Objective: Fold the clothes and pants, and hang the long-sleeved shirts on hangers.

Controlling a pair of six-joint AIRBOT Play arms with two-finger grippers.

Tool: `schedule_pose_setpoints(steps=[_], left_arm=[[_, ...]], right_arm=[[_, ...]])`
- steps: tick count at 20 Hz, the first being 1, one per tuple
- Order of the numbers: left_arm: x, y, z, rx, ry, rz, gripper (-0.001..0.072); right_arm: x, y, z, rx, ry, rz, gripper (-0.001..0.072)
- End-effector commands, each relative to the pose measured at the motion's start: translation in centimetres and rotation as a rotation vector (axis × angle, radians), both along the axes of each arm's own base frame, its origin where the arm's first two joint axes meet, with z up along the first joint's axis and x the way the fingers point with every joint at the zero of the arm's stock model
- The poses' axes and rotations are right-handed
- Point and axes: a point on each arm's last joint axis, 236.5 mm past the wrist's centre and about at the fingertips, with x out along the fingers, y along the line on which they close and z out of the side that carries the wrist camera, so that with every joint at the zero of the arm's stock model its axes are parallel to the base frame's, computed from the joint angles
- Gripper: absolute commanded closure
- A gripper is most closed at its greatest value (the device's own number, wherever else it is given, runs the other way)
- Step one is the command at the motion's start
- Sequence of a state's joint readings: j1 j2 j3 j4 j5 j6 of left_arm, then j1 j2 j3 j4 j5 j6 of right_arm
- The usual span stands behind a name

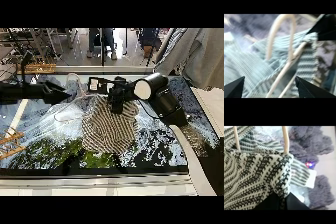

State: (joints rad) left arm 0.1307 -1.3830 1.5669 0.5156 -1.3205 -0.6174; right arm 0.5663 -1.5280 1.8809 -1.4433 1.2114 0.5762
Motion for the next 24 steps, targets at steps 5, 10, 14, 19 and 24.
schedule_pose_setpoints(steps=[5, 10, 14, 19, 24], left_arm=[[-0.9, 5.8, 1.2, 0.027, 0.376, 0.518, 0.0064], [-2.2, 1.9, -7.5, 0.153, 0.571, 0.626, 0.0066], [1.7, -6.7, -11.0, -0.088, 0.490, 0.655, 0.0065], [5.0, -12.1, -13.8, -0.281, 0.543, 0.669, 0.0065], [6.7, -12.3, -16.6, -0.267, 0.576, 0.693, 0.0306]], right_arm=[[5.4, -5.3, -0.1, 0.284, 0.094, -0.655, 0.0676], [7.0, -8.8, 4.5, 0.420, 0.058, -0.830, 0.0676], [6.9, -8.7, 6.9, 0.461, 0.032, -0.817, 0.0675], [6.8, -8.6, 6.8, 0.452, 0.032, -0.809, 0.0675], [5.9, -7.3, 6.7, 0.428, 0.046, -0.755, 0.0675]])
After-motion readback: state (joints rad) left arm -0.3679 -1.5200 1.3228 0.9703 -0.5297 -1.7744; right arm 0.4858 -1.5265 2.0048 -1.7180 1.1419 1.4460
